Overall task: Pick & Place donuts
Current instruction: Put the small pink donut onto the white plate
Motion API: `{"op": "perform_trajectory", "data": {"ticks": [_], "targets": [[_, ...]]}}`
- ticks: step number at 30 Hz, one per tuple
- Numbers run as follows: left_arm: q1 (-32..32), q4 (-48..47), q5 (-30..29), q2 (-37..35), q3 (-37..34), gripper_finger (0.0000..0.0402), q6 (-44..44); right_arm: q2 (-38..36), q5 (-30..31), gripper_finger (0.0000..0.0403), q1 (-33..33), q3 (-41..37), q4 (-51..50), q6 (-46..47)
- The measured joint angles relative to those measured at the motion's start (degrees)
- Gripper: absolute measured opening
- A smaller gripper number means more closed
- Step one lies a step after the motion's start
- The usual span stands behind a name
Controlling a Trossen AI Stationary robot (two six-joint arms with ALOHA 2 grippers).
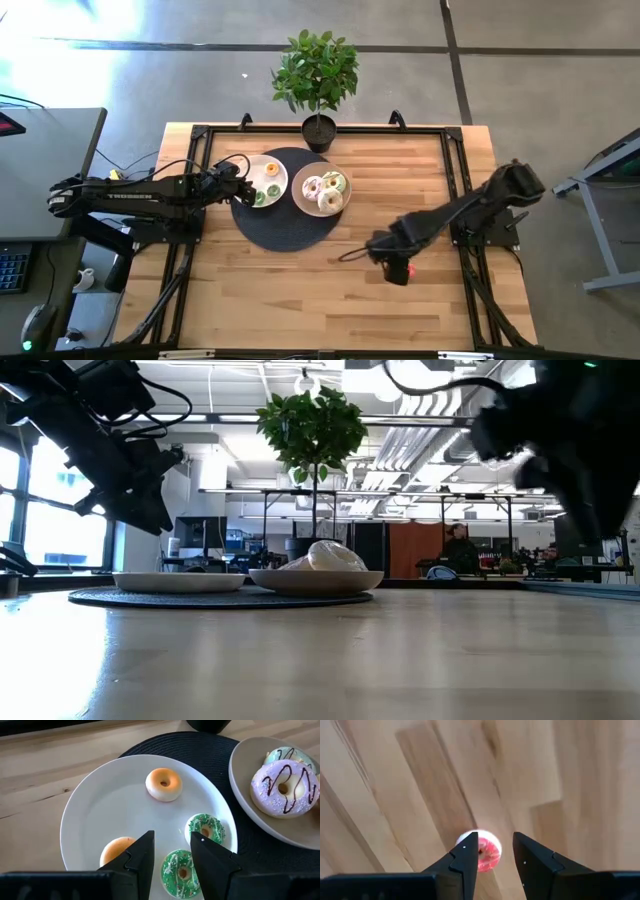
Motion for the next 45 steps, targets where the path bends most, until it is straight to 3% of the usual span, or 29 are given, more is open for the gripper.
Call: {"op": "perform_trajectory", "data": {"ticks": [5,12,22,27,37,45], "targets": [[0.0,0.04,0.07,0.0,0.0,0.0127,-0.34,-3.72,-2.95,0.0119,3.25,-10.08,4.76,4.06],[0.0,0.04,0.12,0.0,0.0,0.0127,-0.46,-3.92,-8.15,0.0119,6.36,-18.44,14.16,6.83],[0.0,1.59,0.08,0.0,0.0,0.0127,-1.99,-5.38,-7.72,0.0119,5.73,-13.89,4.59,6.42],[0.0,2.23,0.2,0.0,0.07,0.0127,-1.99,-6.57,-3.17,0.0119,5.74,-13.72,8.54,6.6],[0.0,2.17,1.37,0.02,0.07,0.0127,-1.99,-6.52,-1.99,0.0119,5.69,-22.02,20.17,9.16],[0.02,2.19,1.48,0.02,0.04,0.0127,-1.99,-6.65,-0.64,0.0113,5.75,-23.23,22.39,12.66]]}}
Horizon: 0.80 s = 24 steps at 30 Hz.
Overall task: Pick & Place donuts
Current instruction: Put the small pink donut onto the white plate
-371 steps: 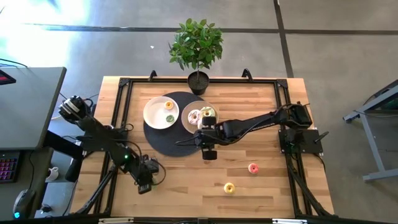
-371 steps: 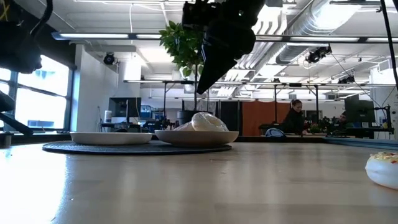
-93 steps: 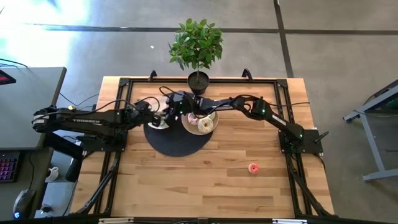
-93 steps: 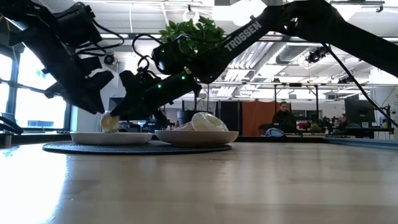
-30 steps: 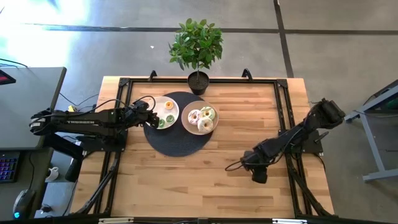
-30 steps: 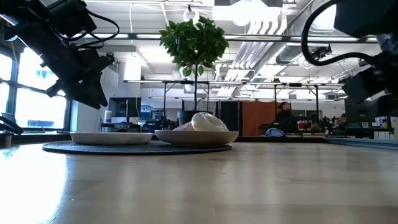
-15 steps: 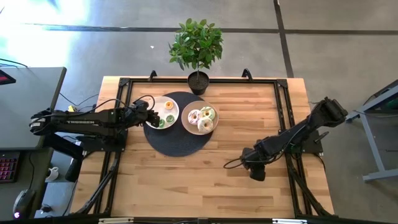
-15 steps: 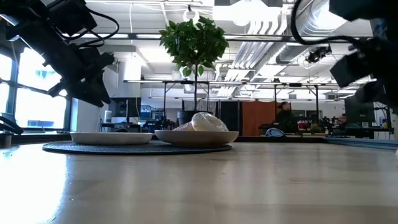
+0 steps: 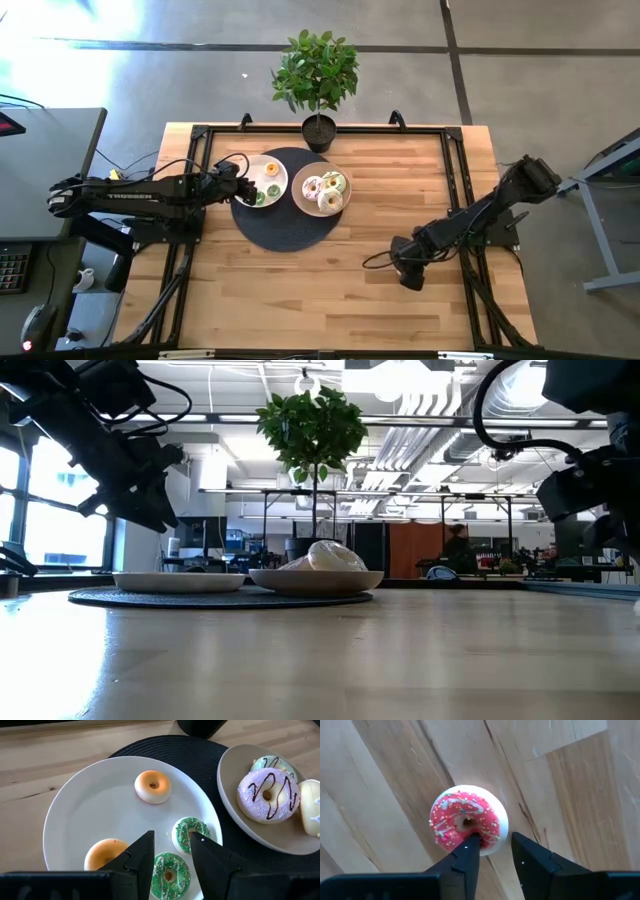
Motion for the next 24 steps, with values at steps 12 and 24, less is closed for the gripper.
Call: {"op": "perform_trajectory", "data": {"ticks": [12,24], "targets": [[0.0,-0.02,0.59,0.0,0.0,0.0127,2.68,0.23,-0.33,0.0026,-0.21,0.52,3.21,4.43],[-0.01,1.28,1.09,0.0,-0.02,0.0127,3.5,0.26,35.64,0.0012,-7.59,3.08,49.51,-13.04]]}}
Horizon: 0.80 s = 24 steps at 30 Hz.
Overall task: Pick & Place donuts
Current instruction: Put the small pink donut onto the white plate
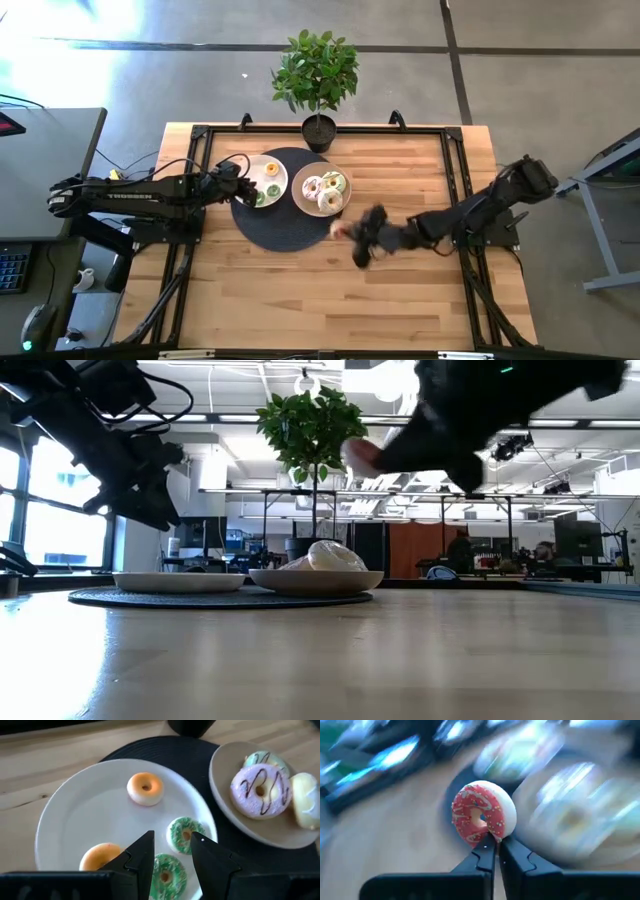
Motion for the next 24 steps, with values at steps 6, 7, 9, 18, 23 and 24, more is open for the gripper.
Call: {"op": "perform_trajectory", "data": {"ticks": [6,7,9,18,23,24], "targets": [[-0.01,4.81,-0.15,0.0,-0.02,0.0127,2.48,5.52,5.06,0.0006,-12.74,2.2,18.33,-10.65],[0.01,6.24,-0.17,0.0,-0.02,0.0127,3.16,7.55,1.22,0.0007,-15.32,3.72,19.24,-10.95],[0.01,9.53,-0.2,0.0,-0.02,0.0127,4.77,12.54,-6.42,0.0007,-19.89,8.26,17.78,-10.89],[0.01,14.18,0.42,-2.85,1.96,0.0127,10.58,36.88,-28.07,0.0009,-30.27,38.25,4.97,-12.4],[-0.01,7.83,-0.31,-2.94,2.03,0.0127,8.51,47.23,-38.08,0.001,-32.03,53.76,2.08,-12.35],[0.01,5.49,-2.11,-2.86,2.03,0.0127,7.24,48.91,-38.9,0.001,-32.06,56.44,1.94,-12.09]]}}
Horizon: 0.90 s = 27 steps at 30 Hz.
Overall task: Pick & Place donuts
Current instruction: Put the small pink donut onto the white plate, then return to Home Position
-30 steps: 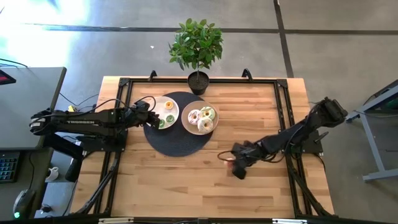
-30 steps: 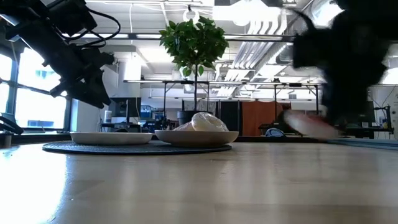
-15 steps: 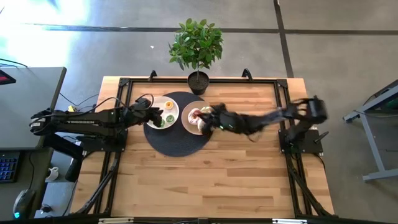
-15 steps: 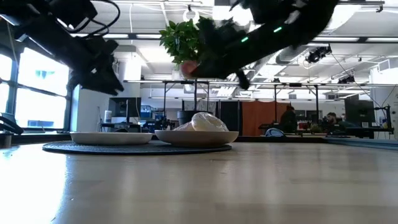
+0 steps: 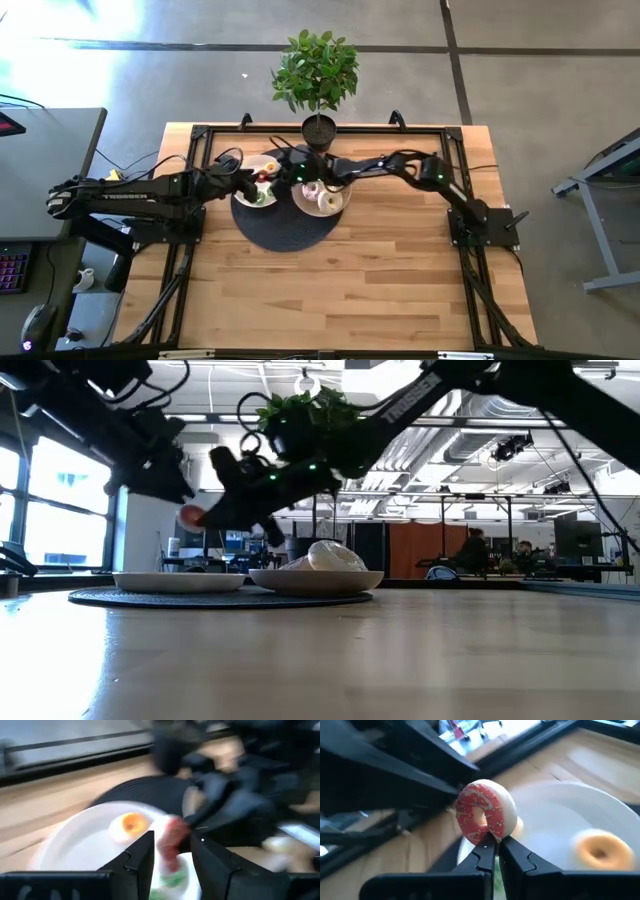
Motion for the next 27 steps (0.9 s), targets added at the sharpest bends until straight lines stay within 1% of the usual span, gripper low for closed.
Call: {"op": "perform_trajectory", "data": {"ticks": [3,5,8,13,16,21,25,27], "targets": [[0.0,-6.34,-5.21,0.2,0.02,0.0127,-4.45,3.53,-0.77,0.0011,0.13,6.73,-1.91,-0.62],[0.0,-10.51,-5.5,0.26,0.04,0.0127,-6.56,5.25,-0.48,0.0011,0.24,9.55,-3.51,-2.05],[-0.04,-14.56,-5.39,0.26,0.04,0.0127,-9.27,6.5,-0.5,0.0012,0.24,11.77,-5.31,-2.71],[-0.03,-14.68,-5.59,0.3,-0.88,0.0127,-10.76,6.41,-0.48,0.0018,0.02,12.11,-6.05,-4.95],[0.0,-14.83,-5.61,0.31,-0.99,0.0127,-10.74,6.26,0.0,0.0046,-0.32,12.13,-8.71,-5.33],[0.0,-13.95,-5.82,0.31,-1.01,0.0127,-10.74,6.21,3.78,0.0111,-0.89,12.06,-12.68,-8.44],[0.0,-14.12,-6.28,0.31,-1.01,0.0127,-10.93,5.47,3.85,0.0148,-1.25,12.06,-13.04,-8.82],[0.0,-14.06,-6.27,0.3,-1.01,0.0127,-10.93,3.96,1.82,0.0158,-1.29,12.06,-14.45,-9.57]]}}
